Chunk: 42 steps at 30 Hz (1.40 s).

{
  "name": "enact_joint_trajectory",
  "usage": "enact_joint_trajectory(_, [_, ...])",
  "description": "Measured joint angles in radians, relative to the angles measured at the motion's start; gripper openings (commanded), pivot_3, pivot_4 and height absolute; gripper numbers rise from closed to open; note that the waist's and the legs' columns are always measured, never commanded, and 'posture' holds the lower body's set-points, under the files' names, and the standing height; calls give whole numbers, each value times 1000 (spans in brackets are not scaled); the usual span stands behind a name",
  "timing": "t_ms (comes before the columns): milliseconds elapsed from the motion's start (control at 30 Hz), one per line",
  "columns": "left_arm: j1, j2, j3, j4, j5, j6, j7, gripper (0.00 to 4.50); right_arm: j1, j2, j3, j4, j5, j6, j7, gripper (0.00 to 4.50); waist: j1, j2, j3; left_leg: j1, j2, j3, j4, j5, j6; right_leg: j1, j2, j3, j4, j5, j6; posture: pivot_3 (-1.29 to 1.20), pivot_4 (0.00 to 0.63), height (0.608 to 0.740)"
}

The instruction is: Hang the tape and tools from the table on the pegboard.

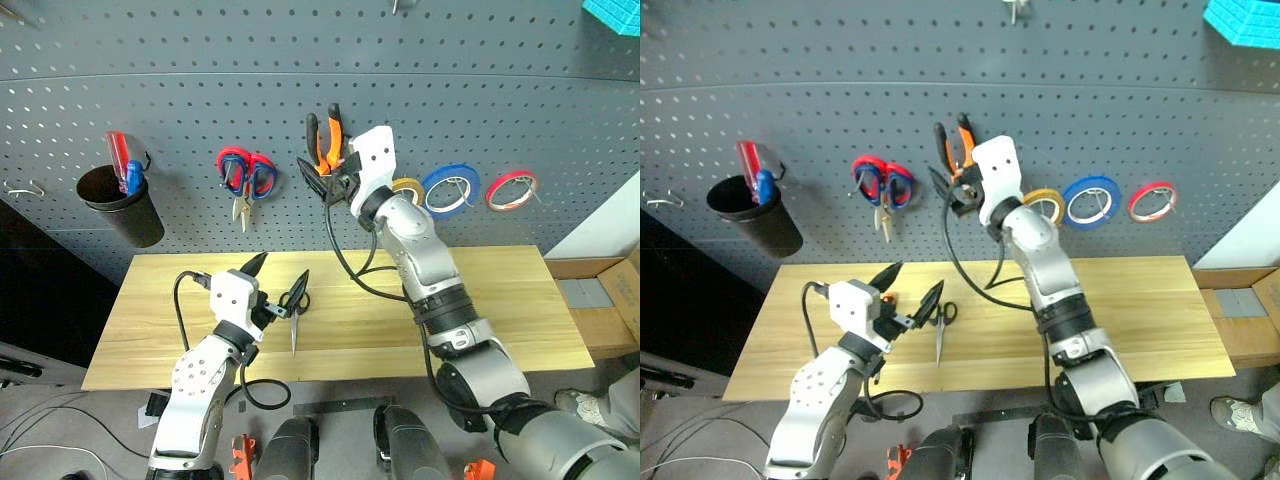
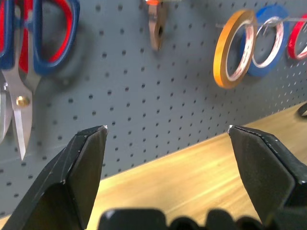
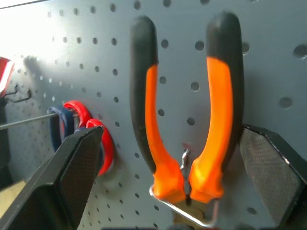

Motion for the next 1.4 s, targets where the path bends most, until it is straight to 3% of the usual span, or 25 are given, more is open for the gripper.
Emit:
enact_joint_trajectory(300, [66,-32,31,86,-33,108,36,4332,186,-418,116,-650,167,490,345,4473,-6,3,2,0,1,0,0,-1,1,1,-5,-2,-2,-2,0,-110,232,740])
enact_joint_trajectory(533, [23,-115,19,197,0,187,146,4332,304,-525,123,-767,239,632,388,4473,-5,2,2,-1,0,0,2,-1,1,2,-7,-3,-2,-5,2,-136,248,740])
enact_joint_trajectory(633, [-7,-149,-17,306,84,193,231,4332,410,-597,214,-827,251,648,442,4473,-2,2,3,-2,0,-1,1,-2,3,3,-8,-4,-4,-5,2,-144,251,740])
enact_joint_trajectory(900, [-88,-295,-68,488,148,150,350,4332,501,-580,304,-812,186,615,398,4473,-4,1,4,-1,0,-1,2,-1,2,5,-8,-5,-6,-7,7,-158,248,740])
enact_joint_trajectory(1400, [-123,-295,-77,532,216,206,485,4332,525,-573,328,-779,158,642,375,4473,-6,1,4,-1,0,-1,1,-1,3,6,-8,-6,-9,-6,9,-170,262,740])
